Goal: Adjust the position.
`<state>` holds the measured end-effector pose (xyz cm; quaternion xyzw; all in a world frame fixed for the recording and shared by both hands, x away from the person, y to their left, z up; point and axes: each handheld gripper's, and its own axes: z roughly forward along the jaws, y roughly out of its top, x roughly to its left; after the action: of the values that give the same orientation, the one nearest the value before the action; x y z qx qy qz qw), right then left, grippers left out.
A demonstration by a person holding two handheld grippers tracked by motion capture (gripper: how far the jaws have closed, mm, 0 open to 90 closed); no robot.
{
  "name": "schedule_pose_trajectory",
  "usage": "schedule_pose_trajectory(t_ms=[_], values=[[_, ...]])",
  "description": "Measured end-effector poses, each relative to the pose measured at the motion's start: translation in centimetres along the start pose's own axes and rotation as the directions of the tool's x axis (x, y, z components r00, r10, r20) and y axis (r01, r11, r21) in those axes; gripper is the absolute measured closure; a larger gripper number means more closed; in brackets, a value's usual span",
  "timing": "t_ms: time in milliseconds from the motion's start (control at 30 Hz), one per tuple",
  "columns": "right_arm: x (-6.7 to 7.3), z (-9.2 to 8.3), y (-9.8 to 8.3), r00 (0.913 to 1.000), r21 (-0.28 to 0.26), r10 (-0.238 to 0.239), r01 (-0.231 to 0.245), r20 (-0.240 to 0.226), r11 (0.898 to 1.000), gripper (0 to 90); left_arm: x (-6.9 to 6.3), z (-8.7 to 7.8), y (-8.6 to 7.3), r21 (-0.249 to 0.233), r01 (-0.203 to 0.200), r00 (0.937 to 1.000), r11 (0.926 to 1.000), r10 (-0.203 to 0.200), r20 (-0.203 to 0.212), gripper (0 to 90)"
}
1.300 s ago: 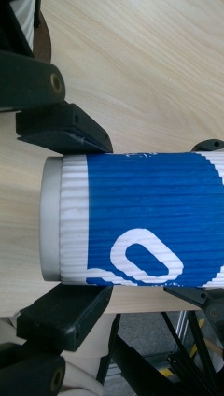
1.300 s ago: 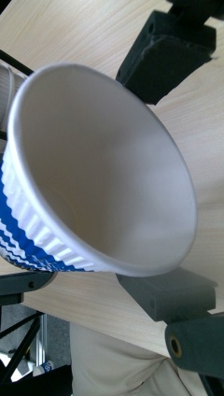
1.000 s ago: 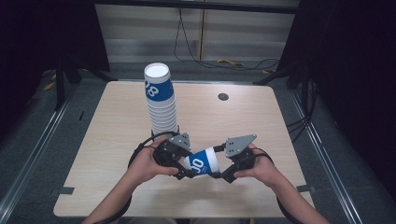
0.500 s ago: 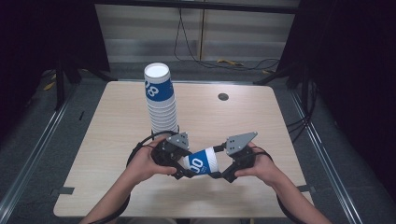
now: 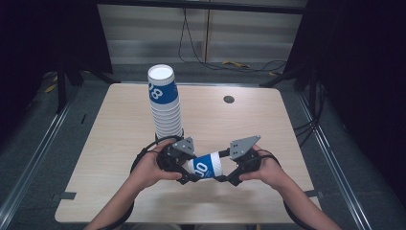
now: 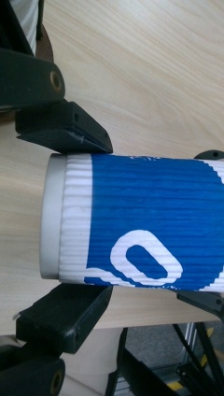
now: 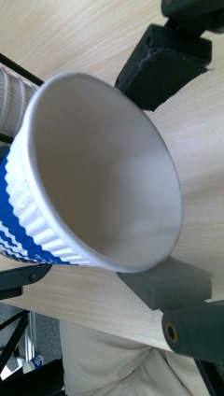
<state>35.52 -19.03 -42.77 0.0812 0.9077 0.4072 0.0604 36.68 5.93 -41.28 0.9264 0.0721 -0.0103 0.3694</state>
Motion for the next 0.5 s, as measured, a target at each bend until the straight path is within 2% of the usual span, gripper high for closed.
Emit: schedule_pose_trajectory(t_ms=[67,100,167,233,400,433,500], values=[[0.0,-0.1,0.0,0.9998,0.035,-0.019,0.019,0.005,0.999,20.4,-0.1,0.0,-0.1,0.0,-0.01,0.9992,1.0,0.01,-0.039,21.6],[0.0,-0.1,0.0,0.9996,0.049,-0.024,0.023,0.012,0.999,20.4,-0.2,0.0,-0.2,-0.022,-0.013,0.9989,0.9997,0.012,-0.046,19.7],[0.0,-0.3,0.0,0.9995,0.069,-0.029,0.028,0.014,0.997,20.3,-0.1,-0.1,-0.5,-0.024,0.013,0.9993,0.9996,-0.014,-0.033,19.8],[0.0,-0.5,0.0,0.9987,0.102,-0.043,0.04,0.026,0.994,20.2,-0.1,-0.2,-0.8,-0.028,0.025,0.9986,0.9993,-0.026,-0.046,18.9],[-0.3,-0.9,-0.2,0.9987,0.111,-0.035,0.03,0.038,0.993,20.4,-0.2,0.0,-1.8,-0.028,0.055,0.9977,0.9981,-0.056,-0.038,18.3],[-0.3,-0.9,-0.2,0.9988,0.12,-0.026,0.021,0.04,0.993,20.5,-0.2,0.1,-2.0,-0.018,0.046,0.9982,0.9988,-0.047,-0.039,18.4],[-0.3,-0.7,-0.4,0.9991,0.126,-0.025,0.02,0.035,0.992,20.8,-0.3,0.2,-2.4,-0.013,0.053,0.9979,0.9985,-0.054,-0.037,18.7]])
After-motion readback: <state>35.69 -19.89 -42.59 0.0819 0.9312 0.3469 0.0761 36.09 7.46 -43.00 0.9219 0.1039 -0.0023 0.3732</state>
